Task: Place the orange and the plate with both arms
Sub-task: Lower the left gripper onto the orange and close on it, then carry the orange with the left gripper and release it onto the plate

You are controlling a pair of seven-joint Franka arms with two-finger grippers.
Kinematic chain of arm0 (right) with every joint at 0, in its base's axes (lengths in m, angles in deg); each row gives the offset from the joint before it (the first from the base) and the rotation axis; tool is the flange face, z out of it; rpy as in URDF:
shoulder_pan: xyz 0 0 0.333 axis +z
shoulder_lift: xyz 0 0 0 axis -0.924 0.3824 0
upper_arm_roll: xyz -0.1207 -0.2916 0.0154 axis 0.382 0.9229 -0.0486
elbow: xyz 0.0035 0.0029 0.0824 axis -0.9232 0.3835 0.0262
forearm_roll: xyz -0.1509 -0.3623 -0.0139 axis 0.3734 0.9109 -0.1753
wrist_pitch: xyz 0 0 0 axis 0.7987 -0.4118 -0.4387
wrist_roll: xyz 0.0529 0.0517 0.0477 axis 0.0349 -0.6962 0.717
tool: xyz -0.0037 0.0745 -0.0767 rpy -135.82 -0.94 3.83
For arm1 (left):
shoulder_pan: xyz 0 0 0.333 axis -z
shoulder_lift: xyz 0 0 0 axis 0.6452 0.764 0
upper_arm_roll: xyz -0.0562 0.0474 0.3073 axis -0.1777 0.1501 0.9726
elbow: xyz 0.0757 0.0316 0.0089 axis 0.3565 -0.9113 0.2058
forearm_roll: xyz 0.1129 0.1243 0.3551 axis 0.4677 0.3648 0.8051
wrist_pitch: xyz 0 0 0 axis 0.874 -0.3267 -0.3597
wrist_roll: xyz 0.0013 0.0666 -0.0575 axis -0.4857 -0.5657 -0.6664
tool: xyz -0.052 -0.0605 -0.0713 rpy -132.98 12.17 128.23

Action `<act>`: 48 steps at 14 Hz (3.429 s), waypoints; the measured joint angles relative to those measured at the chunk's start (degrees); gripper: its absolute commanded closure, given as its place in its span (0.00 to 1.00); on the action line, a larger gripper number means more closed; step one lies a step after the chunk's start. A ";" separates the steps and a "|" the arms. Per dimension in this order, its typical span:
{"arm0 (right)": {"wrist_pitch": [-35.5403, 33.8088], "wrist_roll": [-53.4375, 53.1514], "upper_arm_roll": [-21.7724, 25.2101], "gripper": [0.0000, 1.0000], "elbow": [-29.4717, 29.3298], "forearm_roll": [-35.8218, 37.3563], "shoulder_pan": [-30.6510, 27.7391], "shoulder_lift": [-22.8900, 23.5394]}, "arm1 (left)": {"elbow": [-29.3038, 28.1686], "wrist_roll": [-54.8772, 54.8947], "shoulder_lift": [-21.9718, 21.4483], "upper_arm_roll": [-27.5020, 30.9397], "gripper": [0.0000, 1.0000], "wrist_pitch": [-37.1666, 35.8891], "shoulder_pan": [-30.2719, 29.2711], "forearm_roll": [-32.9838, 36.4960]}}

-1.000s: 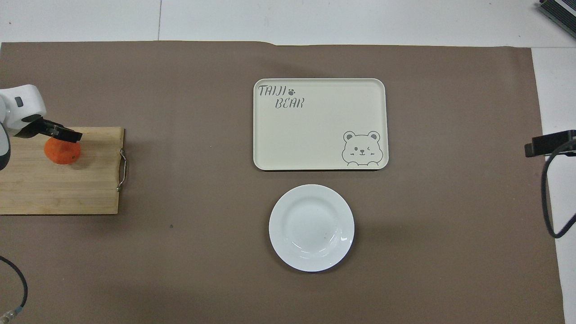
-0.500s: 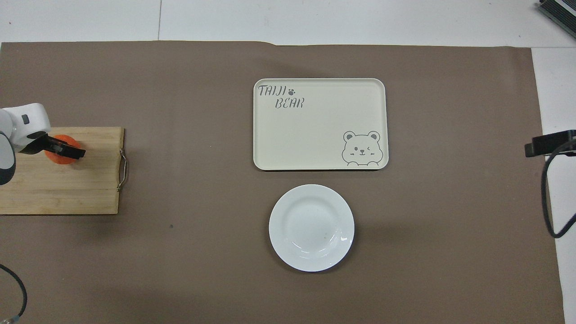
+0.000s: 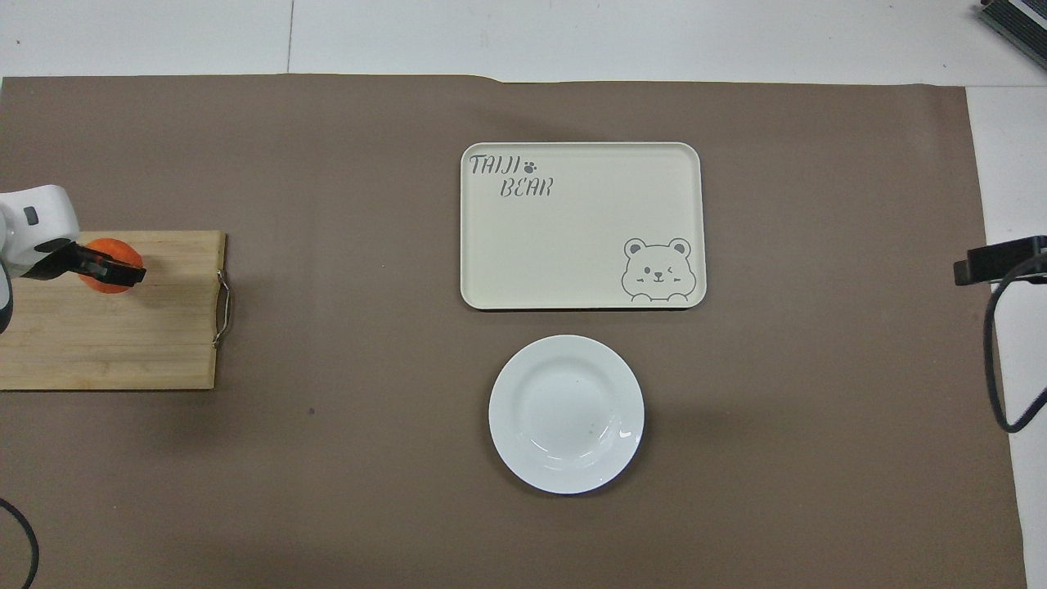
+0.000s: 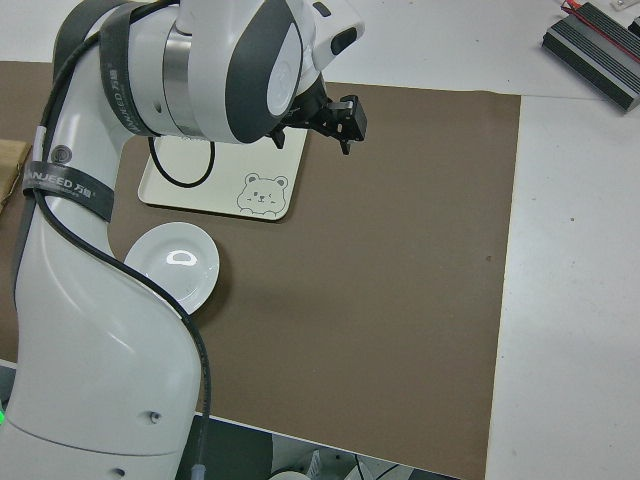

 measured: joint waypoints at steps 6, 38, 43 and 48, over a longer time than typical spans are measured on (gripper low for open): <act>0.00 0.00 0.00 0.00 0.00 0.00 0.00 0.00 | -0.10 -10.25 -3.75 -0.93 1.00 -2.80 17.47 -0.19; 0.00 0.00 0.00 0.00 0.00 0.00 0.00 0.00 | -0.87 -51.44 -8.43 1.21 0.00 -7.13 52.64 -2.34; 0.00 0.27 0.38 0.00 0.00 0.00 -0.19 0.00 | -0.12 -49.49 -12.16 1.48 0.00 -9.80 40.53 -0.70; 1.94 1.31 -0.81 0.00 2.36 -0.09 0.18 0.03 | 8.39 -37.48 -14.56 1.57 0.00 -20.39 28.12 1.32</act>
